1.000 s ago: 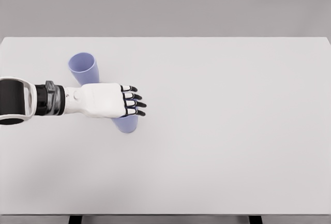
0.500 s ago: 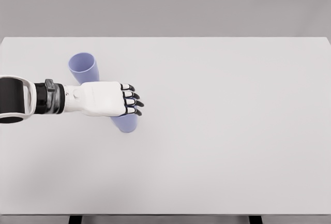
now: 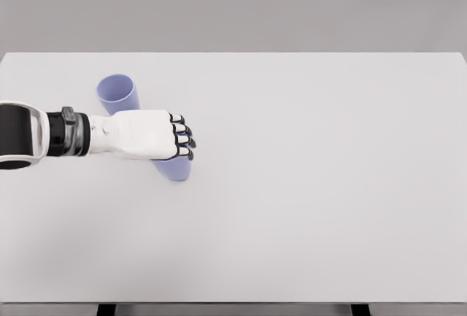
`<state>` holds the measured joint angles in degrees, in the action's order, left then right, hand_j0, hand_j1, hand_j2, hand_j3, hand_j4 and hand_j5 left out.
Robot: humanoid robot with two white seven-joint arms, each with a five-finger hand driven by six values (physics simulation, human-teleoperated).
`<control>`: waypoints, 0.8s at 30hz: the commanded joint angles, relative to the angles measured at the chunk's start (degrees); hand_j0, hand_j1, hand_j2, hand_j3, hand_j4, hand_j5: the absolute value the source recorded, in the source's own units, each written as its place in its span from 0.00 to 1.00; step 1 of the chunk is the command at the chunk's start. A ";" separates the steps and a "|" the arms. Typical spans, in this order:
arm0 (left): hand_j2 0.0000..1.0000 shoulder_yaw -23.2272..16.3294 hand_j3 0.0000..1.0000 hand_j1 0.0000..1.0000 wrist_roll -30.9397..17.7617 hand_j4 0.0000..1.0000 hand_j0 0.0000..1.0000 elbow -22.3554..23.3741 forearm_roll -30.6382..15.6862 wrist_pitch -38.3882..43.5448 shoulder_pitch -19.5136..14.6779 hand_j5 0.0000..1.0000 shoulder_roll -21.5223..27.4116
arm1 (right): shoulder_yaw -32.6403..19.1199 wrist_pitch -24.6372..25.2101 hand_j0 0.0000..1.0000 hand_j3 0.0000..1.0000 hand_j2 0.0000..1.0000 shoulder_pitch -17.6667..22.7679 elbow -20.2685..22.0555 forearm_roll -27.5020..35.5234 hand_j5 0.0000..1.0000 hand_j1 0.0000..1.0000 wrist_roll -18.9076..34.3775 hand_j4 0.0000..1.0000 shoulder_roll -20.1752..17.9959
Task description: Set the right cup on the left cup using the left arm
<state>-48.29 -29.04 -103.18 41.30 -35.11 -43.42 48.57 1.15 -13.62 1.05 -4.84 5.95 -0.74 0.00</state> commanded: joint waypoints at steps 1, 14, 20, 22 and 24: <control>0.73 0.12 0.73 0.73 0.04 0.73 0.73 0.00 -0.87 0.11 0.00 0.73 0.21 | -0.01 0.00 1.00 1.00 1.00 0.00 0.01 0.02 1.00 1.00 0.04 1.00 0.00; 0.70 0.56 0.70 0.70 0.04 0.70 0.70 0.00 -1.05 0.11 -0.97 0.70 0.73 | -0.01 0.00 1.00 1.00 1.00 0.00 0.01 0.02 1.00 1.00 0.04 1.00 0.00; 0.72 1.35 0.72 0.72 0.04 0.72 0.72 0.18 -1.49 0.11 -2.46 0.72 0.82 | -0.01 0.00 1.00 1.00 1.00 0.00 0.01 0.02 1.00 1.00 0.04 1.00 0.00; 0.72 2.41 0.72 0.72 0.04 0.72 0.72 0.35 -1.57 0.11 -2.55 0.72 0.91 | -0.01 0.00 1.00 1.00 1.00 0.00 0.01 0.02 1.00 1.00 -0.05 1.00 0.00; 0.72 3.20 0.72 0.72 0.04 0.72 0.72 0.53 -1.57 0.11 -2.55 0.72 1.00 | -0.01 0.00 1.00 1.00 1.00 0.00 0.01 0.02 1.00 1.00 -0.05 1.00 0.00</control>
<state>-45.93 -29.03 -102.82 39.90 -35.11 -45.97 49.48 1.15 -13.62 1.05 -4.84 5.95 -0.76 0.00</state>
